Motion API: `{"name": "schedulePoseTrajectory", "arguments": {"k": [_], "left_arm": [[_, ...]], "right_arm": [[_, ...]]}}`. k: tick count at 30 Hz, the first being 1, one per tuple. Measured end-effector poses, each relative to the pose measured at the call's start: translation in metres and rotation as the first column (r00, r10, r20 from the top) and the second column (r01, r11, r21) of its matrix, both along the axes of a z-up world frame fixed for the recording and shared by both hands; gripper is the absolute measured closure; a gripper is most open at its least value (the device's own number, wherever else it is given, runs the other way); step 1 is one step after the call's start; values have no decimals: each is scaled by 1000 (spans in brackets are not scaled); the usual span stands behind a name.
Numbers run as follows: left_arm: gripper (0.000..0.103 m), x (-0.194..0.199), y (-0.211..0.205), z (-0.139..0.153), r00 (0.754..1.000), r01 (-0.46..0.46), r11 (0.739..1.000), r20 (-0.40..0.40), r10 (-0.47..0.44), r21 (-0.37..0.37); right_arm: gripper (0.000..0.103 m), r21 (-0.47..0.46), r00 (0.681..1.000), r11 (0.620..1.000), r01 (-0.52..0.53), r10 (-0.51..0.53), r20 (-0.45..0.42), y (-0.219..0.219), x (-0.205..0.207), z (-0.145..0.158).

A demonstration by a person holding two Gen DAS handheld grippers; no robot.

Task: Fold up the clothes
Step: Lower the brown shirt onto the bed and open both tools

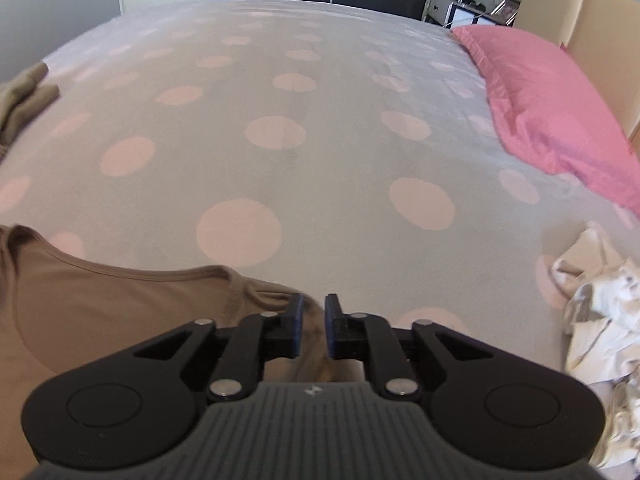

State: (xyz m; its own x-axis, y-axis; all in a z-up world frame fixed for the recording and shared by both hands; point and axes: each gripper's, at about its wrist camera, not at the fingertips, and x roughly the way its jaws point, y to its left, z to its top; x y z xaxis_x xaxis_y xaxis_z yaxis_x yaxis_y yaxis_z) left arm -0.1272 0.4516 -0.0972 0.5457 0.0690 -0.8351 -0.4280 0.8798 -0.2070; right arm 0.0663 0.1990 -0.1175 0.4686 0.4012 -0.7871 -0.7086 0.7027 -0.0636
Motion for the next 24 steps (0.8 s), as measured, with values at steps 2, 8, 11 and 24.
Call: {"name": "schedulePoseTrajectory", "arguments": {"k": [2,8,11,24], "left_arm": [[87,9,-9,-3,1000,15,1000,-13,-15,13],[74,32,-18,-18,997,-7,1000,-71,9,30],[97,39,-15,-27,994,-35,999,-103,39,40],[101,70,-4,-49,991,-68,998,-119,67,0]], "right_arm": [[90,11,1000,1000,-14,14,-20,5,-5,-2],[79,28,998,1000,-15,16,-57,27,-7,-15],[102,13,997,1000,1,0,-71,36,-1,-25],[102,31,987,998,52,-46,-154,62,28,-38]]}}
